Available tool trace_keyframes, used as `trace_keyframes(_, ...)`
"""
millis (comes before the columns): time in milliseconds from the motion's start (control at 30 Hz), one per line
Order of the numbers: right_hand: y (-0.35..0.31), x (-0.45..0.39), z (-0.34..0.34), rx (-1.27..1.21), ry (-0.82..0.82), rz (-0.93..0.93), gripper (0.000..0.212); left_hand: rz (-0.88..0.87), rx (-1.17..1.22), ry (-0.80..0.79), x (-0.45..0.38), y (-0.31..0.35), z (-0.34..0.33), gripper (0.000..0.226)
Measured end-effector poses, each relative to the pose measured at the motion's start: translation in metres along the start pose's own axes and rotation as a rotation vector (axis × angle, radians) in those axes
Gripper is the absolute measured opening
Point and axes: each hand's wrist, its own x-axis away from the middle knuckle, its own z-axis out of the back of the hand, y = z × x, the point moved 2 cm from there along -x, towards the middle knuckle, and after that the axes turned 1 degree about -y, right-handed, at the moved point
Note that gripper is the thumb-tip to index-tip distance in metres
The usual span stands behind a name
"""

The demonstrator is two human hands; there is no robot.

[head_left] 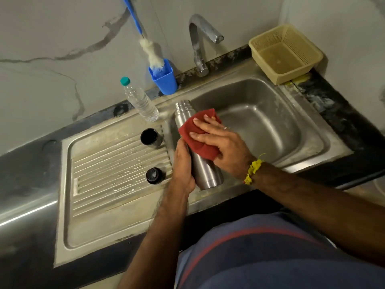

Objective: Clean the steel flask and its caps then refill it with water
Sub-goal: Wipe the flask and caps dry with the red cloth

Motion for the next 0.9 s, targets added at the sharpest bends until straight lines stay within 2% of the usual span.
trace_keyframes(100,0.005,-0.005,0.009,-0.037,0.069,-0.129,0.064,-0.003,-0.07,0.072,0.003,0.003,-0.001,0.066)
trace_keyframes(233,-0.014,-0.007,0.002,0.12,-0.009,-0.03,0.072,-0.039,-0.045,0.01,0.002,0.001,-0.006,0.071)
trace_keyframes(367,-0.011,-0.037,0.014,-0.008,0.124,-0.272,0.055,-0.102,-0.141,0.009,0.004,0.001,-0.005,0.067)
trace_keyframes(433,-0.016,-0.051,0.018,0.045,0.052,-0.228,0.048,-0.088,-0.116,-0.009,0.008,0.003,-0.009,0.066)
trace_keyframes(500,-0.015,-0.057,0.022,0.061,-0.015,-0.147,0.052,-0.078,-0.087,0.001,0.008,0.005,-0.006,0.07)
trace_keyframes(633,-0.006,-0.046,0.026,-0.071,0.127,-0.251,0.054,-0.042,-0.158,-0.067,0.01,0.009,0.001,0.07)
trace_keyframes(767,-0.009,-0.028,0.023,-0.063,0.069,-0.147,0.052,0.007,-0.116,-0.07,0.007,0.008,0.005,0.088)
trace_keyframes(900,-0.008,-0.022,0.021,-0.078,0.184,-0.228,0.051,0.037,-0.111,-0.075,0.004,0.006,-0.001,0.083)
